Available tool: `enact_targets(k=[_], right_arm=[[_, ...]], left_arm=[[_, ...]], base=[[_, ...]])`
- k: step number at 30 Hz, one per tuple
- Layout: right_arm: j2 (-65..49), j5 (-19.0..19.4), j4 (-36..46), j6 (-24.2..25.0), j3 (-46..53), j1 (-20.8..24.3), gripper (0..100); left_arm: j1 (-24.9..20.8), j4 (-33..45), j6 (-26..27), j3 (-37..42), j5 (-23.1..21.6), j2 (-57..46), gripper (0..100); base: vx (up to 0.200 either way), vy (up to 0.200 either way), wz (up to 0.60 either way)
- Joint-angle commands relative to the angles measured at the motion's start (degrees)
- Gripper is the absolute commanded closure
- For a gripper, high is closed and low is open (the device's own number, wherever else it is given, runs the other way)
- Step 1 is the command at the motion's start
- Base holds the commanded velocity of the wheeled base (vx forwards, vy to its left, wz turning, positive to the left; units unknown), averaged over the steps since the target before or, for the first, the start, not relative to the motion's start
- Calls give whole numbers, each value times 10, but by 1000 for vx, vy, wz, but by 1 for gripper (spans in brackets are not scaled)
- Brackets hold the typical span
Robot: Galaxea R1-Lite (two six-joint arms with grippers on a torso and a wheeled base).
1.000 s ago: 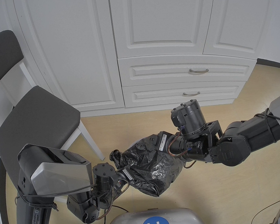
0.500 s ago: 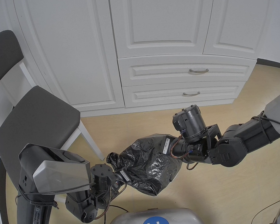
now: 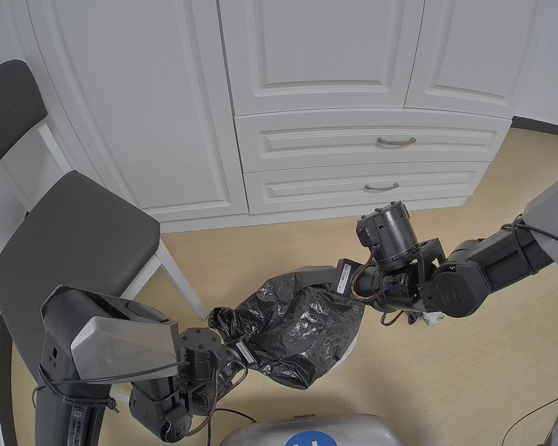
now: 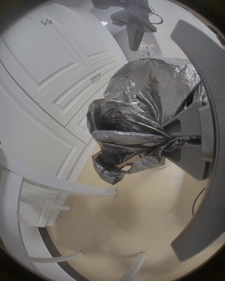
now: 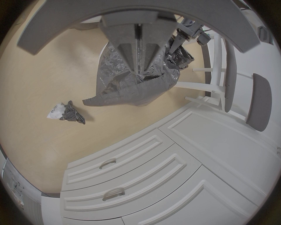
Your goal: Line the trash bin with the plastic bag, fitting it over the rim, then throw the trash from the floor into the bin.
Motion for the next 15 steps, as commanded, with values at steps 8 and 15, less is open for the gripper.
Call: enact_targets(k=[8,15], right_arm=[[81,-41,-5,-34,-39,-51,100],[161,-33,-71,33,-82,-42,100]], left_arm=[[4,-1,6,17,1,-21,100],[-4,-1,7,41,1,-27,100]], base=[[0,0,0],[0,0,0]])
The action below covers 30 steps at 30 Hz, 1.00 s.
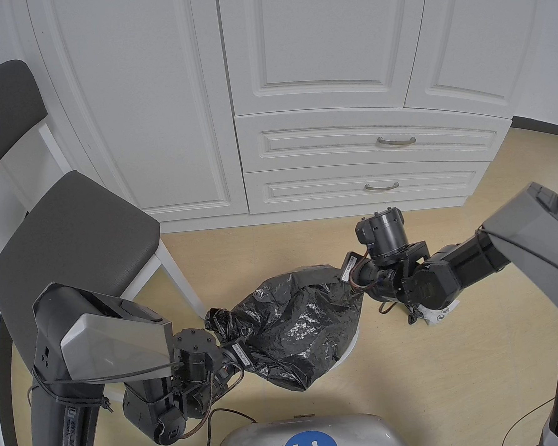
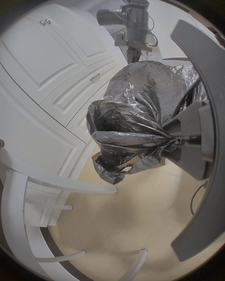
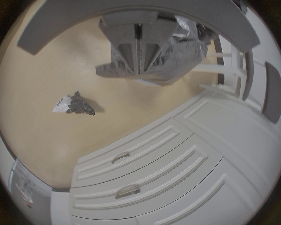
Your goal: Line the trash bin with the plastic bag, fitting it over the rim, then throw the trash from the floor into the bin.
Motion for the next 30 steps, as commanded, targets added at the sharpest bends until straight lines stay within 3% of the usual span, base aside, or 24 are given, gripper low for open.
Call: enact_targets(k=[1,9,14,30], right_arm=[[86,12,-37,41,-33,24,100],[151,24,-83,84,-67,45,100],[158,38,-79,84,-61,57,100],[203,25,-89,83,-95,59,100]], left_arm=[[-5,0,0,14,1,-8,100],[-17,-1,1,21,4,-3,100],[-23,-1,1,16,5,-3,100],[-20,-1,-5,-3,10,-10,100]], base=[[0,0,0],[0,0,0],[0,0,0],[0,0,0]])
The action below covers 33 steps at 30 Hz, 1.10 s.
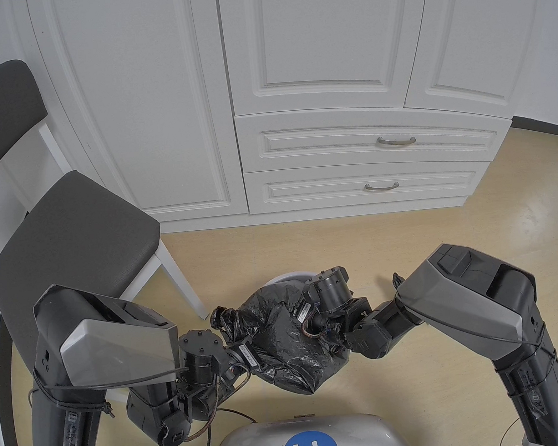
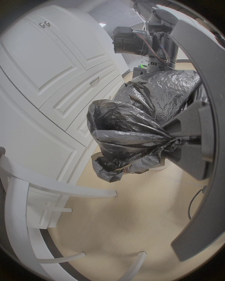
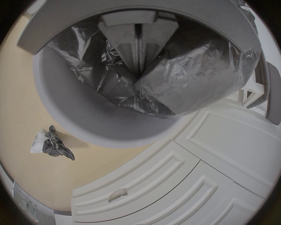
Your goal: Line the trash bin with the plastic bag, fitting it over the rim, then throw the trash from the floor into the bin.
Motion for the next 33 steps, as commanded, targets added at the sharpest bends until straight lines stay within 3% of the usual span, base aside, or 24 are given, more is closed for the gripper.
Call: enact_targets(k=[1,6,11,14,20,25,33], right_arm=[[7,-4,-2,1,-2,0,100],[-58,-20,7,-10,38,-2,100],[-187,-14,16,-112,125,-26,100],[-239,-4,44,-140,153,-32,100],[-276,12,81,-141,154,-33,100],[-286,12,78,-135,152,-32,100],[-235,20,58,-66,140,31,100]], left_arm=[[0,0,0,-1,0,-4,100],[-1,0,4,3,-2,-29,100],[-3,5,38,6,-32,-81,100],[-1,12,68,19,-47,-90,100],[0,65,115,25,-53,-96,100],[5,95,122,18,-55,-100,100],[1,190,133,-70,-73,-102,100]], base=[[0,0,0],[0,0,0],[0,0,0],[0,0,0],[0,0,0],[0,0,0],[0,0,0]])
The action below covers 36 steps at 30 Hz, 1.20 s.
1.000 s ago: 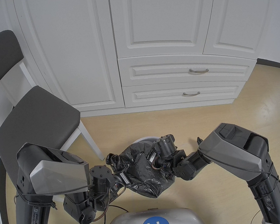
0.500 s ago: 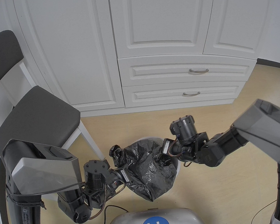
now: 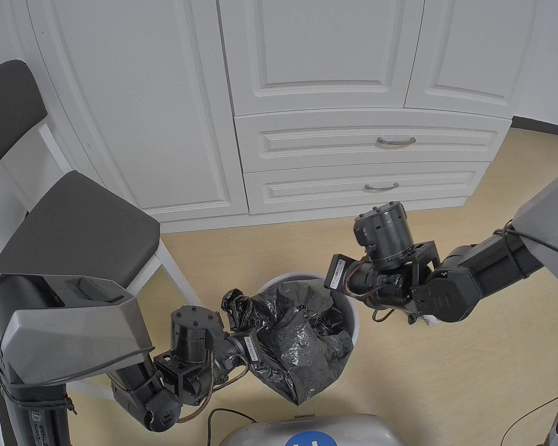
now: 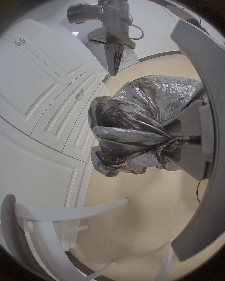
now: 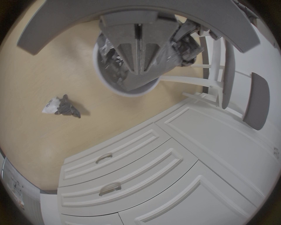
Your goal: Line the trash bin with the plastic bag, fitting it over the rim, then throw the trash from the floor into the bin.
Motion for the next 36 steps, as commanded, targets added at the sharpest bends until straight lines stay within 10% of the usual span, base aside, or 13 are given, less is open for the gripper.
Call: enact_targets(k=[1,8,20,36], right_arm=[[58,4,-32,40,-19,41,100],[186,-3,-130,78,-58,35,100],[225,4,-44,66,-78,52,100],[101,-5,-39,40,-63,-36,100]], left_arm=[[-15,44,2,-42,-6,-7,100],[-23,45,40,0,-20,-25,100],[-3,19,39,-22,-34,12,100],[-25,79,48,-203,-32,64,100]], base=[[0,0,0],[0,0,0],[0,0,0],[0,0,0]])
